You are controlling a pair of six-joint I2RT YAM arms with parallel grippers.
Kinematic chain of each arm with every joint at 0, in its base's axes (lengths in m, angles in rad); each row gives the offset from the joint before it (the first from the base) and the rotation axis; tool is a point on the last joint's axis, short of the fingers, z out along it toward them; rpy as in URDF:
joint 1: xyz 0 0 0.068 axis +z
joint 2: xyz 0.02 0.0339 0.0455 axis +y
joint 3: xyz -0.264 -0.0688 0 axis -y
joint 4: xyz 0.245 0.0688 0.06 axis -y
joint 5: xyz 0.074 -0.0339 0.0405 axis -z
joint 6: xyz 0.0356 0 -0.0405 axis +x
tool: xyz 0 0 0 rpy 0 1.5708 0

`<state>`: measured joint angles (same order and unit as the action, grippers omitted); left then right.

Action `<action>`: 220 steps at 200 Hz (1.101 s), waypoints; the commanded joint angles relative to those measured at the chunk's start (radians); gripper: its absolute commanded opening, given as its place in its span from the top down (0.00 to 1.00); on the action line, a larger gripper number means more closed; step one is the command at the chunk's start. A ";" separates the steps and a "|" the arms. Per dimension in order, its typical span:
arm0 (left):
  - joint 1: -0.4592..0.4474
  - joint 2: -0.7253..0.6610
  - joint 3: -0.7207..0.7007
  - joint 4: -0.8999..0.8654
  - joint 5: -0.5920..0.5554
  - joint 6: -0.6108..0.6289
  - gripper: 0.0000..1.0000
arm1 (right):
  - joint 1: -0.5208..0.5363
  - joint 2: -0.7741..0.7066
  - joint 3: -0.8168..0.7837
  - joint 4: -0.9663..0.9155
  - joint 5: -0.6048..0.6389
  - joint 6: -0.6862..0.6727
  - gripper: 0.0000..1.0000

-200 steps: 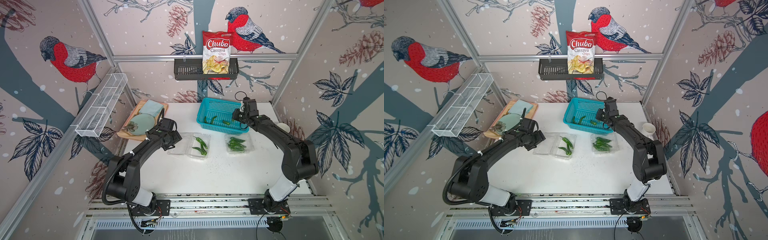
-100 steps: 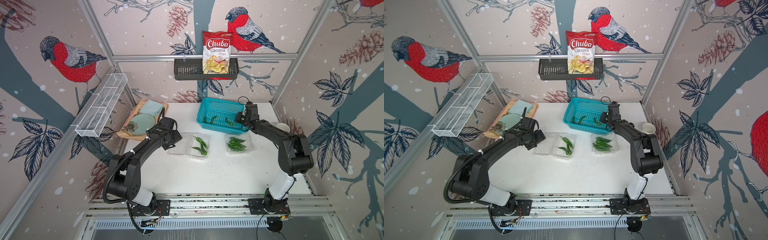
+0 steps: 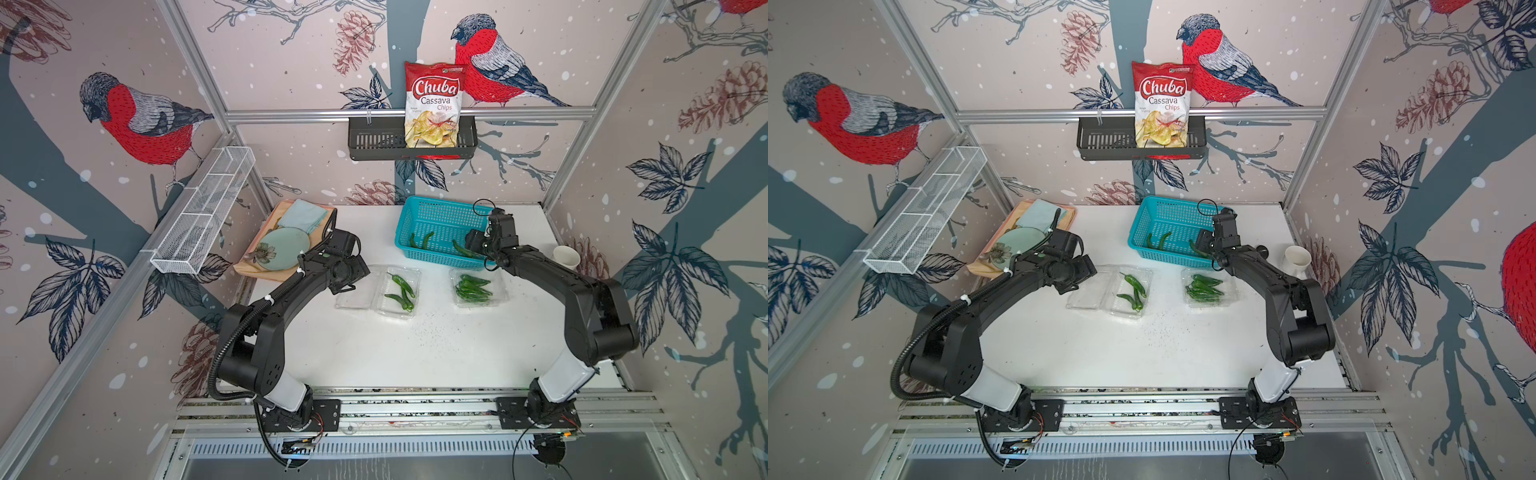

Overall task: Take small green peppers out of containers
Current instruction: Place the green pepper in the basket, then pick up the green pepper from the packing box.

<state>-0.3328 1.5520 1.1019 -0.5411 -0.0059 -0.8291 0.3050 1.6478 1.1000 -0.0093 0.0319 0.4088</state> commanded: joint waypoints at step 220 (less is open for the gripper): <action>-0.015 -0.046 -0.051 0.012 -0.030 0.024 0.16 | 0.527 0.390 0.271 -0.308 -0.060 -0.223 0.45</action>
<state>-0.3485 1.5124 1.0573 -0.5293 -0.0261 -0.8040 0.8299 2.0163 1.3624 -0.2924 -0.0540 0.1978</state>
